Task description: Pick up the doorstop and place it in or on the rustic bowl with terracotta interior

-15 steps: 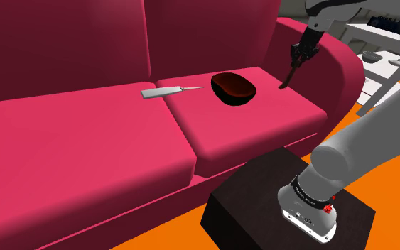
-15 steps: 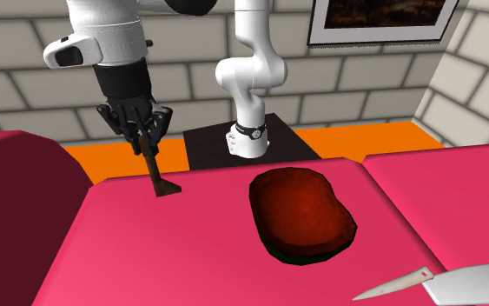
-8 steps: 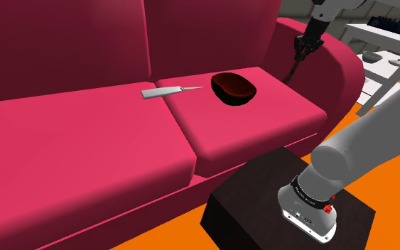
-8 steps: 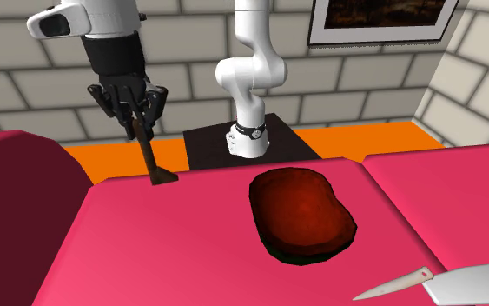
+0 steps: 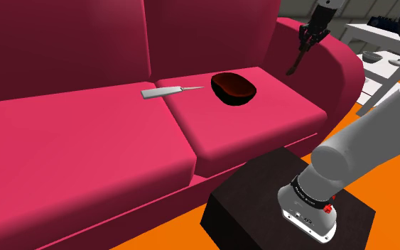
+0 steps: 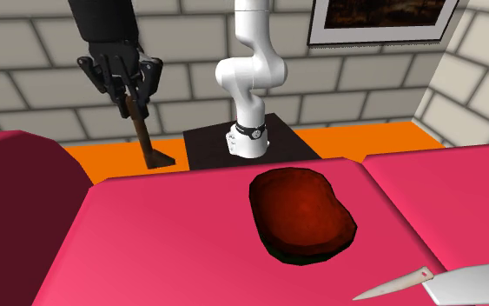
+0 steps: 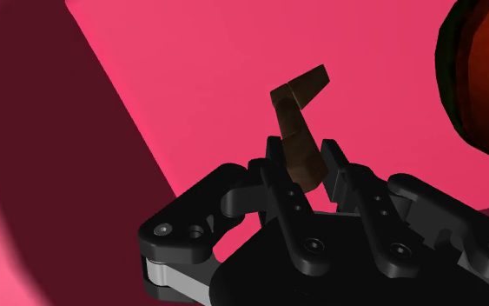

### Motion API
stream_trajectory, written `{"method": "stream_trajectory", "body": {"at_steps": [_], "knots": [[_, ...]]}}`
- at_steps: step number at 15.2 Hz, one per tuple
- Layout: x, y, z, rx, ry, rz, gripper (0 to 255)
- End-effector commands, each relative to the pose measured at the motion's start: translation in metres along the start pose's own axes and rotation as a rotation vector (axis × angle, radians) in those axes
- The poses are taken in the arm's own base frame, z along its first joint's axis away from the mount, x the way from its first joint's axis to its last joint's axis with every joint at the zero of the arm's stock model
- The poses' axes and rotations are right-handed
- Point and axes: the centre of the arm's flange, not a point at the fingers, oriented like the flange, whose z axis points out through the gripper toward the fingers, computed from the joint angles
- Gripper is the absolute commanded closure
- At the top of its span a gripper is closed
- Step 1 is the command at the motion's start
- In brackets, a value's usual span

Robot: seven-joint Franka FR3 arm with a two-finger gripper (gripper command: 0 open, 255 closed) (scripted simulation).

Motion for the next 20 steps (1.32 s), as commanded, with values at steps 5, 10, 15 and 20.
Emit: {"method": "stream_trajectory", "body": {"at_steps": [5,10,15,20], "knots": [[-0.004,-0.052,-0.014,0.0,0.0,0.0,255],[-0.008,-0.117,-0.025,0.0,0.0,0.0,255],[-0.013,-0.182,-0.035,0.0,0.0,0.0,255],[-0.018,-0.247,-0.046,0.0,0.0,0.0,255]]}}
